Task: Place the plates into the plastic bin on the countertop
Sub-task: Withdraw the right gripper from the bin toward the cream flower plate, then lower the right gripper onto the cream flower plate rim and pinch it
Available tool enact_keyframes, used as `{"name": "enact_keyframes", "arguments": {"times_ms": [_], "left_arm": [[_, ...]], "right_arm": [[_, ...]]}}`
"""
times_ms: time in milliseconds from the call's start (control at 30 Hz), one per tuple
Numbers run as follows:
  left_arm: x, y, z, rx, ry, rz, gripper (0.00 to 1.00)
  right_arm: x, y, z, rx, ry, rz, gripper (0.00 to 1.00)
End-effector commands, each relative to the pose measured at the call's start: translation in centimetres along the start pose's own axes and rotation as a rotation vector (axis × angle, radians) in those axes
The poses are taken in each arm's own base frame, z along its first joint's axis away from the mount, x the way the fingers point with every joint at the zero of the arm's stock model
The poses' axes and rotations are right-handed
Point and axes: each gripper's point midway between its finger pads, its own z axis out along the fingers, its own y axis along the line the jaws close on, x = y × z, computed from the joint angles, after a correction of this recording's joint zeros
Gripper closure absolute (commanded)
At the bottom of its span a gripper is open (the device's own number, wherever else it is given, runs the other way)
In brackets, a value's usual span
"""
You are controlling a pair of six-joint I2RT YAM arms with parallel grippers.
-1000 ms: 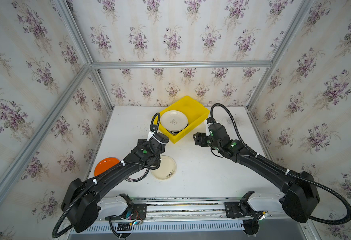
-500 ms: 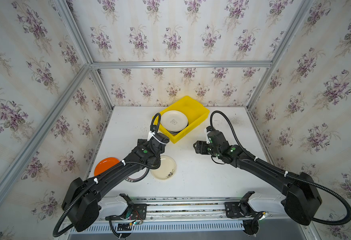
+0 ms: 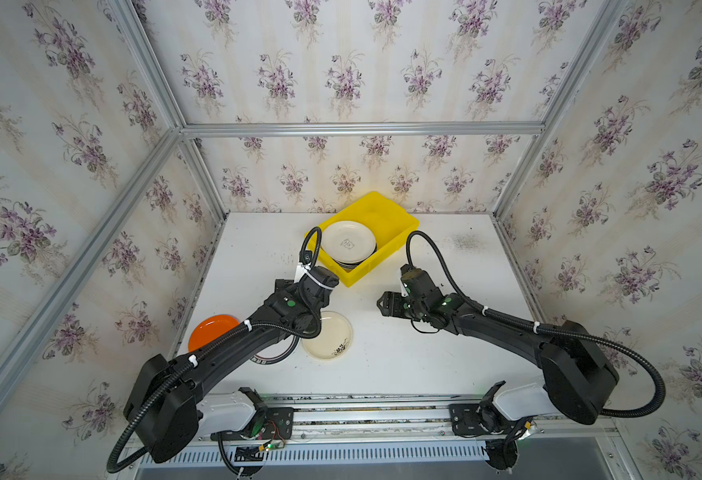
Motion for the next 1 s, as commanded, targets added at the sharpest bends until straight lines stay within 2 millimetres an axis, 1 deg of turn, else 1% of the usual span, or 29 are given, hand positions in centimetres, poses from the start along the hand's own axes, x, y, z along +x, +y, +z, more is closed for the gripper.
{"name": "enact_keyframes", "arguments": {"times_ms": [0, 267, 433, 500, 533, 667, 767, 967], "left_arm": [[0.3, 0.0, 0.3, -0.002, 0.005, -0.031, 0.0], [0.7, 0.1, 0.4, -0.006, 0.012, -0.039, 0.0], [1.2, 0.4, 0.2, 0.008, 0.011, -0.059, 0.0], [1.9, 0.3, 0.4, 0.017, 0.019, -0.061, 0.0], [1.5, 0.6, -0.1, 0.034, 0.0, -0.082, 0.0], [2.3, 0.6, -0.1, 0.066, 0.003, -0.098, 0.0], [2.8, 0.1, -0.1, 0.116, 0.004, -0.088, 0.0], [3.9, -1.1, -0.7, 0.245, 0.018, -0.06, 0.0]], "right_arm": [[-0.3, 1.7, 0.7, -0.066, -0.008, 0.002, 0.26], [2.0, 3.3, 3.0, -0.097, 0.052, -0.006, 0.32], [2.9, 4.7, 3.8, -0.124, 0.065, -0.022, 0.35], [3.2, 5.5, 4.1, -0.142, 0.071, -0.028, 0.36], [3.4, 5.8, 4.3, -0.147, 0.076, -0.029, 0.37], [4.4, 6.7, 5.2, -0.165, 0.107, -0.033, 0.4], [4.8, 7.1, 5.7, -0.179, 0.119, -0.035, 0.43], [4.9, 7.8, 6.3, -0.194, 0.125, -0.049, 0.48]]}}
